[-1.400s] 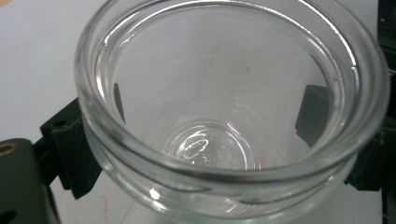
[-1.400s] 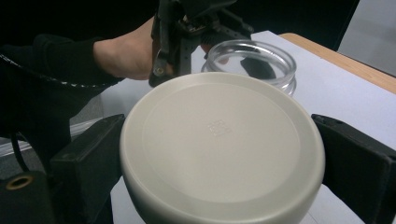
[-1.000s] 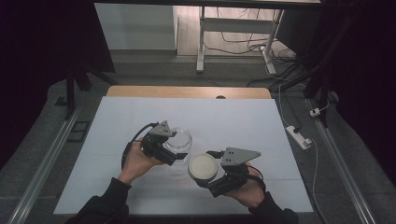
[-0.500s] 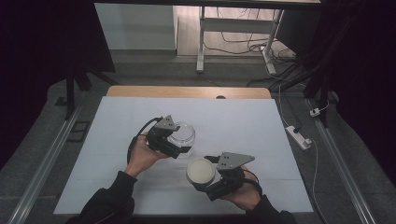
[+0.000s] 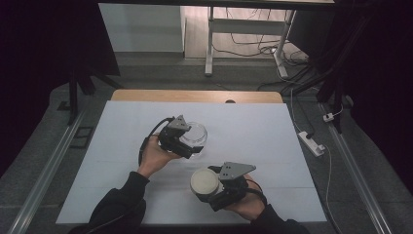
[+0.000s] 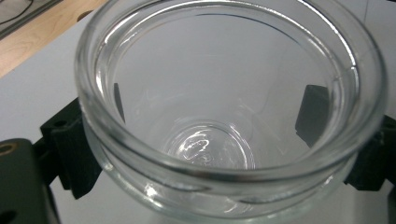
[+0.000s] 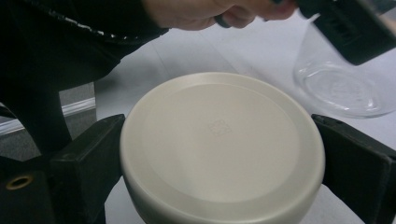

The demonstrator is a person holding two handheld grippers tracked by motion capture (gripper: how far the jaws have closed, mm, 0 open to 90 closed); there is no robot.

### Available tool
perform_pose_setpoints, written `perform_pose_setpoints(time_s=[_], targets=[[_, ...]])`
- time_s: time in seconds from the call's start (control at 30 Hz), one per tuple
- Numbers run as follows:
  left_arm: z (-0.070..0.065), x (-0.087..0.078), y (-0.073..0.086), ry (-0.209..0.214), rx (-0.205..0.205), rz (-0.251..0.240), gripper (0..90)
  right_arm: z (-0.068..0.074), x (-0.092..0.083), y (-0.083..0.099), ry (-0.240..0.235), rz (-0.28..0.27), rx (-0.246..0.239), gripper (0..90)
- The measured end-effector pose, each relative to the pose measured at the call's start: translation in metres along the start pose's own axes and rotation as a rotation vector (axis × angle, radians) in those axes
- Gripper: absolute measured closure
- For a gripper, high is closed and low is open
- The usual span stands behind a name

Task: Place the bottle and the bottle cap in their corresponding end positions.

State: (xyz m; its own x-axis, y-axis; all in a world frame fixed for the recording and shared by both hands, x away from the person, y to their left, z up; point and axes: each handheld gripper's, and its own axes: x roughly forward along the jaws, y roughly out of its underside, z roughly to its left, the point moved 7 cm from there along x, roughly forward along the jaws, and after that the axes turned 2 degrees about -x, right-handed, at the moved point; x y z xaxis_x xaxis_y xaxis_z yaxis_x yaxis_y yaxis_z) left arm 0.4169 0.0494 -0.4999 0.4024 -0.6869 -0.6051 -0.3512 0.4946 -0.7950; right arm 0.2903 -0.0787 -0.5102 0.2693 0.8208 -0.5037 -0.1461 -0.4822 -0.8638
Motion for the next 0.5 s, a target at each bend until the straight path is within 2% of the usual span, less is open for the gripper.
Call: perform_pose_setpoints(time_s=[0.5], targets=[[0.019,0.018,-0.006,-0.025,-0.015,-0.003,7.3,0.000,0.021,0.011,-0.011,0.024,-0.008,6.8]])
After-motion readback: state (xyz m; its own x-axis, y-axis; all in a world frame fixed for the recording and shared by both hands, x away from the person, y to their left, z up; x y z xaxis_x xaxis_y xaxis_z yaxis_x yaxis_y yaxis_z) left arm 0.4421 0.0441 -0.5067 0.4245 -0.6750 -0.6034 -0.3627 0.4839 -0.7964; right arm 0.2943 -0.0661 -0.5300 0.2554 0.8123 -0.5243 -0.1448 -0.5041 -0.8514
